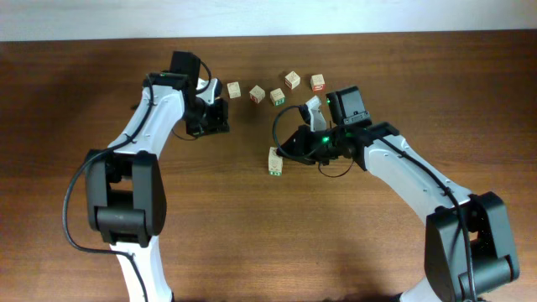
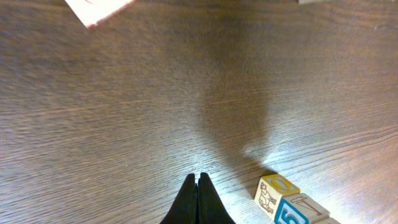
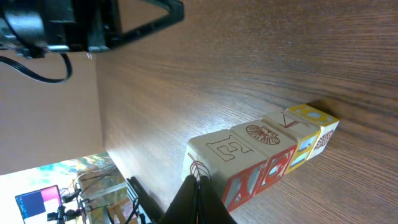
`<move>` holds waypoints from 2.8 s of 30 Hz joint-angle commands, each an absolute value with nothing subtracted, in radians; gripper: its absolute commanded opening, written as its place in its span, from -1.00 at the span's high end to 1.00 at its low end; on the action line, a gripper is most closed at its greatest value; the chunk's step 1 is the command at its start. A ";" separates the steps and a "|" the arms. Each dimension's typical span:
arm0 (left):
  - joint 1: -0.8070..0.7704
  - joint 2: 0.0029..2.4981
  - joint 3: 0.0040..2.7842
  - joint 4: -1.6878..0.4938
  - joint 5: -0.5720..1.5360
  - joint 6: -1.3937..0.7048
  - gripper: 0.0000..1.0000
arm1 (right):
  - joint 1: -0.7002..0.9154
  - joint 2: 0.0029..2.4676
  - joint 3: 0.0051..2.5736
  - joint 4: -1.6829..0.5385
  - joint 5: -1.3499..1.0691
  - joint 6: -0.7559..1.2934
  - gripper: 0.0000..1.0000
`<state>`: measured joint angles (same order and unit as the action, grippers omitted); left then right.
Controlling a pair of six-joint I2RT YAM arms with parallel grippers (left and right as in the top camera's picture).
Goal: Rotate 4 blocks
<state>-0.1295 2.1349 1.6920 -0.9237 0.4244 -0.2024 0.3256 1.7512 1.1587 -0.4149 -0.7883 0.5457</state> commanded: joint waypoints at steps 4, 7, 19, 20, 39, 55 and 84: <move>-0.121 2.137 1.733 -0.936 0.418 -0.185 1.00 | 0.334 1.771 1.213 -0.472 -0.768 0.539 0.91; -0.121 2.137 1.733 -0.937 0.418 -0.185 1.00 | 0.334 1.755 1.217 -0.472 -0.784 0.540 0.91; -0.109 1.535 1.966 -1.199 0.033 -0.047 -0.98 | 0.241 1.132 1.590 -1.333 0.068 0.217 0.35; -0.109 1.514 1.966 -1.199 0.033 -0.047 -0.98 | 0.241 1.086 1.590 -1.391 0.100 0.217 0.15; -0.109 1.485 1.965 -1.199 0.033 -0.047 -0.98 | 0.028 0.300 0.544 -0.281 -0.125 -0.082 -0.96; -0.109 1.485 1.965 -1.200 0.033 -0.047 -0.98 | 0.027 0.003 0.006 -0.067 -0.120 -0.067 -0.96; -0.021 0.356 0.357 -0.135 -0.056 0.151 -0.98 | 0.027 0.003 0.006 -0.067 -0.120 -0.067 -0.96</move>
<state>-0.0254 0.5034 0.5484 -0.2737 -0.0425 0.0856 0.0330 0.0109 0.0147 -0.0658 -0.1150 -0.0780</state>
